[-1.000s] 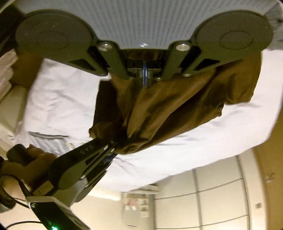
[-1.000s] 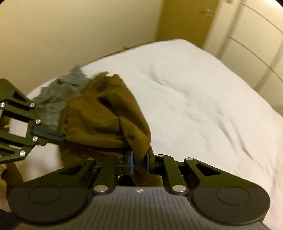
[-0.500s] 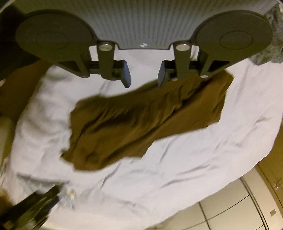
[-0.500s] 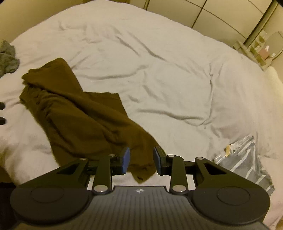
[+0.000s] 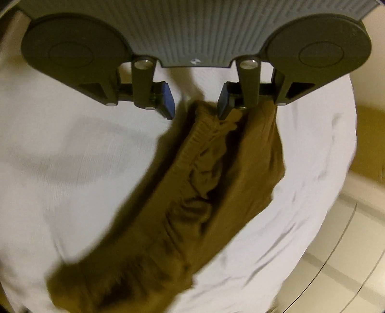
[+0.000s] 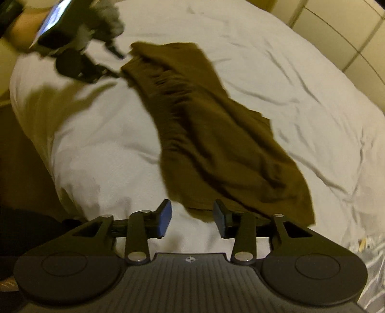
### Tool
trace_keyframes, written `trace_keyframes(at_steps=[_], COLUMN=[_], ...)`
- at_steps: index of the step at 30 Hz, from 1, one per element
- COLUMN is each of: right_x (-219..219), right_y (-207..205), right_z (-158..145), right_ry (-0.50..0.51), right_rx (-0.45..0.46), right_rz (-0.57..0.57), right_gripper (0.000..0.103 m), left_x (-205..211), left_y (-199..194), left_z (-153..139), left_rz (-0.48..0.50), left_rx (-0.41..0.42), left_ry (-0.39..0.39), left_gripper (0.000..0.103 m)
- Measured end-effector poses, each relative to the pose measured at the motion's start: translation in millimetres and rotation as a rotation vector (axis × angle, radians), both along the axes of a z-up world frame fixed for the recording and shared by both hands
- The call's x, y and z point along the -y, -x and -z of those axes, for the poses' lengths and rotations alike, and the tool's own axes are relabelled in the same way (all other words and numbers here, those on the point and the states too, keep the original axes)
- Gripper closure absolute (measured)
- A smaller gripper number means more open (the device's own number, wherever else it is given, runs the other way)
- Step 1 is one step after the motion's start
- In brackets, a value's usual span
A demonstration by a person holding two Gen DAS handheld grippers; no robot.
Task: Fold clothes
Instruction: 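Grasp the shorts waistband with both tools and lift it off the bed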
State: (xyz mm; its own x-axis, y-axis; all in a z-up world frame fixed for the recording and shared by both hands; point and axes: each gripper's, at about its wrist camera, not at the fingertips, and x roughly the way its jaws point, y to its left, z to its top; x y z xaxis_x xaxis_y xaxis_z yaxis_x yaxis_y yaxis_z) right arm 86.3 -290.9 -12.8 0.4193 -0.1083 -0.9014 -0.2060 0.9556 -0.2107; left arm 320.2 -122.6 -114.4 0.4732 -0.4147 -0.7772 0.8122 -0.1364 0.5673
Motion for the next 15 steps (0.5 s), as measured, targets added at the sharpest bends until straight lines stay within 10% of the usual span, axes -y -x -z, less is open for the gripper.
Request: trace_keyframes(at_steps=[11,13,15], right_x=[-45.0,-43.2,-33.9], right_y=[-33.6,-36.6,-40.7], right_z=[90.8,102.5,98.1], right_ry=[0.312,0.342,0.310], right_rx=[0.063,0.052,0.038], right_rz=[-0.057,-0.107,-0.101], right_gripper=[0.037,0.041,0.077], left_x=[5.5,10.0,10.4], left_y=[-34.4,-39.8,-43.8], left_z=[27.3,17.3,-2.1], left_rz=[0.236,0.223,0.201], left_rx=[0.053,0.020,-0.020], left_ry=[0.041,0.034,0.055], left_gripper=[0.074,0.076,0.077])
